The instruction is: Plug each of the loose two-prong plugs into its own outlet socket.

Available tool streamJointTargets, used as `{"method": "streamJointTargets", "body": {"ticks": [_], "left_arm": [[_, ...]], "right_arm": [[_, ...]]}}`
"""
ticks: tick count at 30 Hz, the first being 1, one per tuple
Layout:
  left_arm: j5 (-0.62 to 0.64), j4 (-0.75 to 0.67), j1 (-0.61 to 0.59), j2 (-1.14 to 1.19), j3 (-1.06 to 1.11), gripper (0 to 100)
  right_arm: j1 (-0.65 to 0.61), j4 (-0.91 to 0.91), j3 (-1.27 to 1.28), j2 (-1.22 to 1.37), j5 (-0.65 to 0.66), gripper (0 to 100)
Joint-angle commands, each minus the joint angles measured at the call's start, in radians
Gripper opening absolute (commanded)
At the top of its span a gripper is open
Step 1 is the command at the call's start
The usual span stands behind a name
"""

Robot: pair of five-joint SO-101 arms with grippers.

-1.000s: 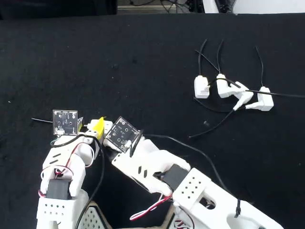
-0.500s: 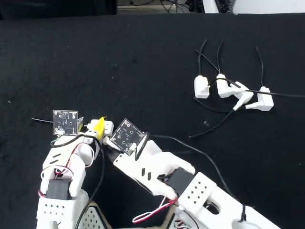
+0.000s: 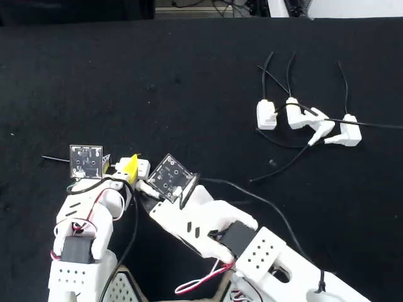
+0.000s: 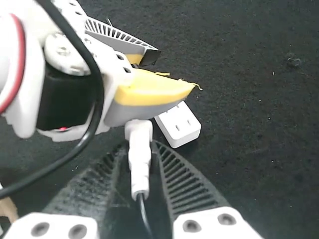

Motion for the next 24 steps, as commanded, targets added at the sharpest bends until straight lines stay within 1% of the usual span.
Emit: {"method": "streamJointTargets", "body": {"ticks": [1, 6, 9, 11, 13, 20, 24], "left_arm": [[-0.009, -0.006, 0.008, 0.011, 0.005, 21], [-0.009, -0.006, -0.004, 0.011, -0.007, 21], [-0.006, 0.006, -0.093, 0.020, -0.064, 21], [-0.002, 0.058, -0.160, 0.020, -0.116, 21], [-0.002, 0.104, -0.197, 0.020, -0.162, 21], [-0.008, 0.115, -0.203, 0.031, -0.179, 21], [-0.028, 0.069, -0.205, 0.150, -0.205, 21]], "right_arm": [[0.029, -0.014, -0.021, -0.056, -0.009, 1.1], [0.031, -0.011, -0.021, -0.051, 0.008, 1.1], [0.040, -0.006, -0.022, -0.048, 0.023, 1.1], [0.072, -0.005, -0.025, -0.048, -0.006, 1.1], [0.100, -0.003, -0.027, -0.048, -0.028, 1.1], [0.103, 0.084, -0.074, -0.025, -0.026, 1.1], [0.103, 0.089, -0.128, 0.096, -0.026, 1.1]]}}
